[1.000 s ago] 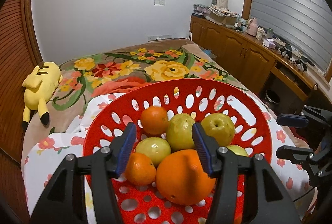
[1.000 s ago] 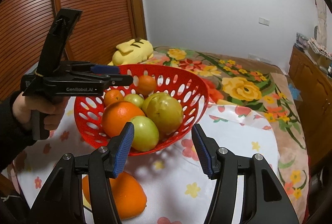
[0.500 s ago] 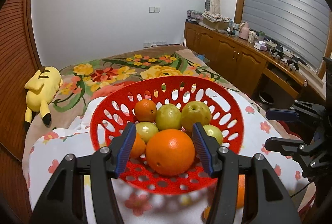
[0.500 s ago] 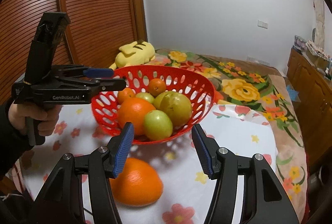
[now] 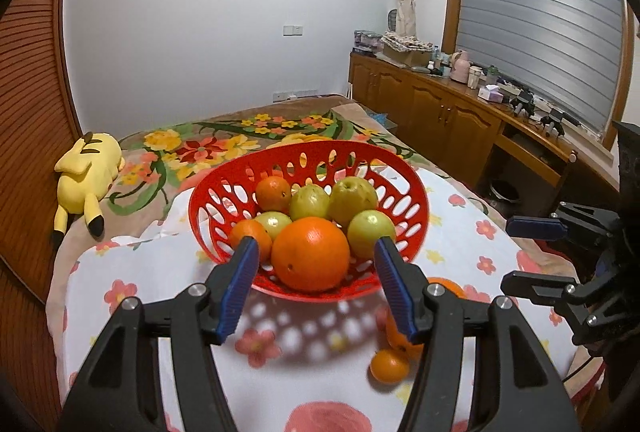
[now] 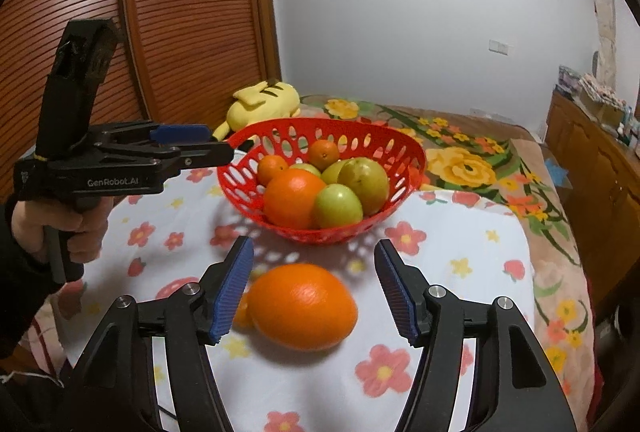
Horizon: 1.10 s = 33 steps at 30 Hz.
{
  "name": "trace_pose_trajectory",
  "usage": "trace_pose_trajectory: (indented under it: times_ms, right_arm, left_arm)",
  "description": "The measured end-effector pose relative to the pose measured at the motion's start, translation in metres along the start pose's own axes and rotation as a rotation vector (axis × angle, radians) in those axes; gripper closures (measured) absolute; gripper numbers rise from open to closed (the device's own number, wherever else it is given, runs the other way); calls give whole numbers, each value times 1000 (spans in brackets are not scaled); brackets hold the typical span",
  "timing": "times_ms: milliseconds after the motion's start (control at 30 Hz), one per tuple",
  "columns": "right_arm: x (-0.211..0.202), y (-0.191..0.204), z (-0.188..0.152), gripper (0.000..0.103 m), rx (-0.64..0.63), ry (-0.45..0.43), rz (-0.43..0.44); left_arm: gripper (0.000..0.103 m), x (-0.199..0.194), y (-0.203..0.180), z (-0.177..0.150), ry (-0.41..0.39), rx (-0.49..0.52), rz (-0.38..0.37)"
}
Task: Organize fruits
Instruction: 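Withdraw both tools from the basket toward the large and small oranges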
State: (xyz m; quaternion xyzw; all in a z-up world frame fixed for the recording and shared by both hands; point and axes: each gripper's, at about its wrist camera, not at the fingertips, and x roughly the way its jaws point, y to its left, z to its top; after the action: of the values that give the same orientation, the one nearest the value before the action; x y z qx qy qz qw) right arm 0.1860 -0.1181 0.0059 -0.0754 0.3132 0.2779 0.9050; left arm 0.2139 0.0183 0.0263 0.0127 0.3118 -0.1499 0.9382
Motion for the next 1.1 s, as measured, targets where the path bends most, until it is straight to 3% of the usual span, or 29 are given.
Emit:
trace_pose_trajectory:
  times_ms: [400, 1100]
  right_arm:
    - [-13, 9, -22, 26, 47, -2, -24]
    - [38, 11, -40, 19, 83, 77, 1]
  left_arm:
    - [38, -24, -8, -29, 1, -13, -18]
    - [38, 2, -7, -82, 93, -48, -34]
